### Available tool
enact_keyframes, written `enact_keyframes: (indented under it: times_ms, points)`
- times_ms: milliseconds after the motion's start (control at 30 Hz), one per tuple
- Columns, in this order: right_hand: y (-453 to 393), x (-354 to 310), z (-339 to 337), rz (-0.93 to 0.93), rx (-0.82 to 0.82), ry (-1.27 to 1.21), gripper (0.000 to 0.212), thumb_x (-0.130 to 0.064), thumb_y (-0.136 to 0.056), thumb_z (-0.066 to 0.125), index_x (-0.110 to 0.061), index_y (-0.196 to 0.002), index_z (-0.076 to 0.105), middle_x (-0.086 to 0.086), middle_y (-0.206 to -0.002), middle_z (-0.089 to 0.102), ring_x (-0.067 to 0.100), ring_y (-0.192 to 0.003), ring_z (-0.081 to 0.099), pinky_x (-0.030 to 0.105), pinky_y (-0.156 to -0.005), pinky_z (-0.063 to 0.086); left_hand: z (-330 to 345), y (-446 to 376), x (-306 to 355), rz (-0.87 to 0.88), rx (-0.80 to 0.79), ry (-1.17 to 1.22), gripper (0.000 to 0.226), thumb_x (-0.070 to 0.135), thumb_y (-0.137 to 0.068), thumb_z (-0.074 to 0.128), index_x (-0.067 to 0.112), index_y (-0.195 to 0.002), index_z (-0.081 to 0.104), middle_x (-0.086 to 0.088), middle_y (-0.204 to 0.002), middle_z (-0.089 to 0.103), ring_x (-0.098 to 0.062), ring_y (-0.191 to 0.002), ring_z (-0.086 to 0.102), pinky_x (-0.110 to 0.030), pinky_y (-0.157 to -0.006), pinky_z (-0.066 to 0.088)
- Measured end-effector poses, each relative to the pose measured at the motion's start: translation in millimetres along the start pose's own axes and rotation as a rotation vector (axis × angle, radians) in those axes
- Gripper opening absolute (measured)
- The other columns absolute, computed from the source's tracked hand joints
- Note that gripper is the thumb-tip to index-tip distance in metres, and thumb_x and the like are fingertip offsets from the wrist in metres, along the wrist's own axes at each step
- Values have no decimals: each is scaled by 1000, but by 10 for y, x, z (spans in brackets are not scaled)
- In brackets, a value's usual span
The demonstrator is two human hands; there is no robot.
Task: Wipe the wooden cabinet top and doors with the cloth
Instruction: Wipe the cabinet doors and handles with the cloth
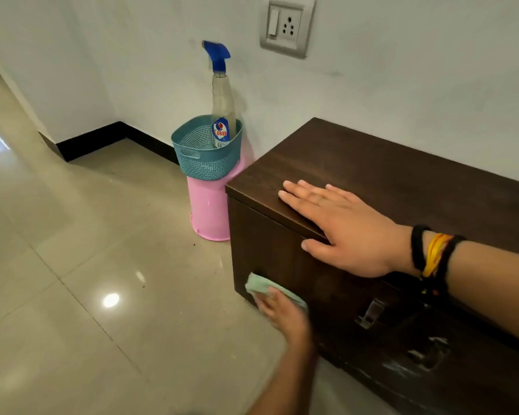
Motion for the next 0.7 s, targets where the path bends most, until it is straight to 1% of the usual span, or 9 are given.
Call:
enact_keyframes:
  times_ms: [67, 167, 267, 333, 367, 433, 500, 567, 700]
  points:
    - [7, 26, -2, -8, 24, -9, 78, -48, -96, 44, -38, -157, -3, -16, -166, -7, 1, -150, -10, 33, -121, -4, 76, 212, 55, 127, -30, -76, 59, 42, -107, 29, 20, -160, 15, -6, -167, 15, -30, -151, 19, -40, -119, 16]
    - [-6, 11, 27, -9, 22, -6, 78, -49, -94, 43, -38, -157, -2, -14, -166, -5, 3, -150, -7, 35, -122, -2, 25, -249, 605, 311, 37, -92, 55, 35, -109, 26, 17, -160, 13, -6, -168, 12, -25, -152, 14, -35, -120, 10]
    - [-30, -17, -14, 9, 13, 3, 78, -47, -95, 46, -35, -158, 1, -12, -167, -2, 6, -151, -4, 38, -123, 1, -98, -538, 355, 110, 60, 23, 56, 30, -110, 25, 7, -159, 10, -14, -167, 9, -27, -154, 10, -35, -123, 8]
    - [-4, -18, -33, 15, 7, -21, 79, -45, -96, 49, -34, -159, 3, -10, -167, 0, 7, -152, -2, 39, -123, 2, -53, -59, -37, 134, -41, -29, 56, 28, -110, 28, 7, -159, 10, -14, -168, 7, -27, -154, 11, -33, -122, 10]
    - [-7, -12, -38, 17, 7, -38, 78, -44, -96, 50, -33, -159, 4, -10, -167, 0, 7, -152, -2, 39, -123, 2, -13, 218, -124, 276, -84, -93, 59, 34, -109, 28, 13, -159, 7, -9, -168, 4, -24, -154, 10, -32, -122, 10]
    - [3, 3, -38, 18, 4, -62, 78, -44, -95, 50, -33, -159, 6, -10, -167, 2, 7, -152, -1, 40, -123, 2, 89, 679, -87, 696, -176, -246, 63, 49, -106, 22, 29, -159, -5, 3, -168, -1, -14, -155, 1, -33, -125, 6]
    - [-13, 5, -30, 9, 10, -72, 78, -44, -95, 49, -32, -159, 7, -9, -168, 3, 8, -152, 0, 41, -123, 2, 212, 738, 319, 990, -183, -381, 63, 56, -103, 16, 38, -157, -12, 2, -168, 0, -20, -155, -1, -42, -123, 4]
    - [-17, -7, -40, 5, 11, -88, 78, -45, -93, 49, -31, -159, 9, -8, -168, 5, 9, -152, 2, 43, -123, 3, 220, 712, 831, 1140, -97, -398, 62, 57, -102, 13, 39, -156, -12, -5, -167, 2, -30, -155, 2, -52, -120, 6]
    - [-12, 10, -31, 19, 6, -111, 77, -49, -91, 43, -31, -159, 10, -7, -168, 5, 9, -152, 1, 42, -123, 2, 276, 685, 1075, 1281, -9, -327, 63, 57, -103, 13, 34, -158, -7, -7, -167, 3, -33, -154, 6, -49, -121, 5]
Point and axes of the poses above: each hand's wrist, its own y-axis away from the middle knuckle, its own z-axis out of the palm, x = y × z, the point moved 8 cm from there along -y, towards the middle knuckle
